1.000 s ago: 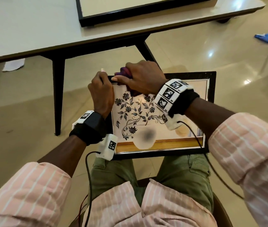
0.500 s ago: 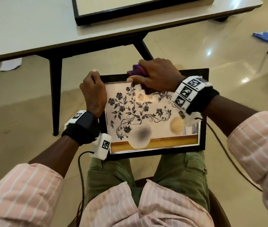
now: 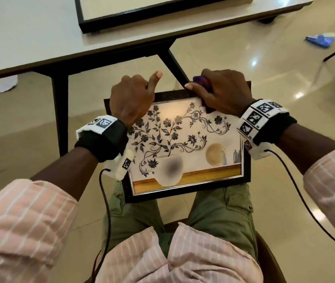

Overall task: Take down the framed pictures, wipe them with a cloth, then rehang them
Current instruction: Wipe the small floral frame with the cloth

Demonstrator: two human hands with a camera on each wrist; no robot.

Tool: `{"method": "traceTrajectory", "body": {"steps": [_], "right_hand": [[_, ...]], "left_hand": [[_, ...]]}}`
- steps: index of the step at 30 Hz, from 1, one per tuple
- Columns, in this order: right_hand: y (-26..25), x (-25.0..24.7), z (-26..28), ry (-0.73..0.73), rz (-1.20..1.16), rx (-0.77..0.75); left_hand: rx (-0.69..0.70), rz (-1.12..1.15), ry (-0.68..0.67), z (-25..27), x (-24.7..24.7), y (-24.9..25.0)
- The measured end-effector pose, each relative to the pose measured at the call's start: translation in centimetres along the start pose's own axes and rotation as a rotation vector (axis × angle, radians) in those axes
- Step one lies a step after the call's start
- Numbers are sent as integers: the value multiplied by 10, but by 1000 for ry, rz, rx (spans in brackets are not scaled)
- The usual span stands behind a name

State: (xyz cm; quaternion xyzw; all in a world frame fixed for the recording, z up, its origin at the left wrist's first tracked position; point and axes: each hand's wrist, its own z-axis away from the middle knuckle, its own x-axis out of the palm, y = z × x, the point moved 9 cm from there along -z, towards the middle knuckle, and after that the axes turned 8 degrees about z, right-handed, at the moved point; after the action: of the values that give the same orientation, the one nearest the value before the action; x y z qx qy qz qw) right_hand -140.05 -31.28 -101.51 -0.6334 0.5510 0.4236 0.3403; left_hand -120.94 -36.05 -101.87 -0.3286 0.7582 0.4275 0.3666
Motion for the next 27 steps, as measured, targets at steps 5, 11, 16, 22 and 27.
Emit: {"method": "traceTrajectory", "body": {"steps": [5, 11, 16, 22, 27], "right_hand": [[-16, -3, 2, 98, 88, 134], [16, -6, 6, 64, 108, 127], [10, -10, 11, 115, 135, 246], [11, -7, 4, 82, 100, 173], [21, -9, 13, 116, 104, 260]], "left_hand": [[-18, -19, 14, -8, 13, 33], [54, -39, 18, -2, 21, 43], [43, -54, 44, 0, 25, 55], [96, -63, 55, 6, 18, 45], [102, -27, 46, 7, 21, 56]]}}
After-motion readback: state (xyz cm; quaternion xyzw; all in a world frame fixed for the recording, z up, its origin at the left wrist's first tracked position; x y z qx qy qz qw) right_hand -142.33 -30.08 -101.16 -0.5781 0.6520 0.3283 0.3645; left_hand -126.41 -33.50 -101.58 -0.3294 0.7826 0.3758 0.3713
